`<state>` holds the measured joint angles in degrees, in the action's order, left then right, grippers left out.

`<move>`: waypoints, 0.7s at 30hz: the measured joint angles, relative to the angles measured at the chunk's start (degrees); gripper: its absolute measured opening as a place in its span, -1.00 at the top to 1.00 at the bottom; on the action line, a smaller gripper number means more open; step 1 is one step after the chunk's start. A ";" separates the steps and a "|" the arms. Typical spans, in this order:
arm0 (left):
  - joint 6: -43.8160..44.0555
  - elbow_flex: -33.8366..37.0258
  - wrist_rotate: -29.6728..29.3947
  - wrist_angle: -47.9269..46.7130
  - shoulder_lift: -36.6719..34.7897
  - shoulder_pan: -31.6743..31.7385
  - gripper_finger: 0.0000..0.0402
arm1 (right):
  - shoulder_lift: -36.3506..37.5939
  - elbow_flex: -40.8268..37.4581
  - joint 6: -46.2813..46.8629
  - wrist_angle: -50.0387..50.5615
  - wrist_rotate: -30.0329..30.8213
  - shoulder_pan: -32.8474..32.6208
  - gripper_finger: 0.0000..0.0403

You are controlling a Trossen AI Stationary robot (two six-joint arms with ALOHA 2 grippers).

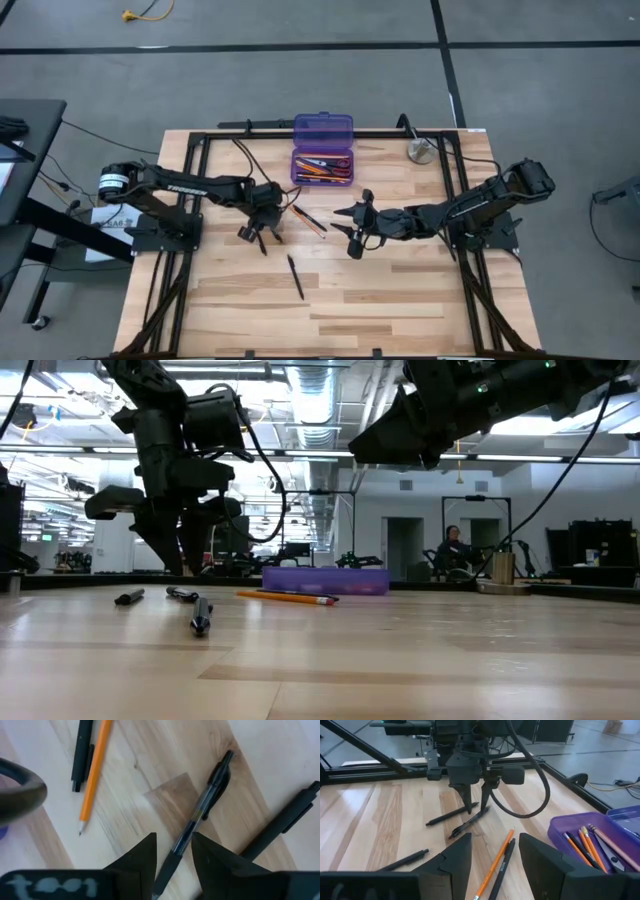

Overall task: Pick & place school supplies into a supply box
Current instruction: Put the black pen into the violet supply box

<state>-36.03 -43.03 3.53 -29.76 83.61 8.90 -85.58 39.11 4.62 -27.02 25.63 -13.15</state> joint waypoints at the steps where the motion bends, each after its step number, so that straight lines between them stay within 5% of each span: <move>1: 0.00 0.00 -0.17 0.00 0.00 -0.01 0.44 | 0.00 0.00 -0.01 -0.01 0.00 0.00 0.21; 21: -4.14 0.02 -2.73 -1.22 0.00 -0.35 0.39 | 0.00 0.00 -0.09 1.04 -0.13 0.00 0.23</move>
<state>-40.17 -43.00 0.80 -30.98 83.61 8.56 -85.58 39.11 4.54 -25.98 25.50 -13.15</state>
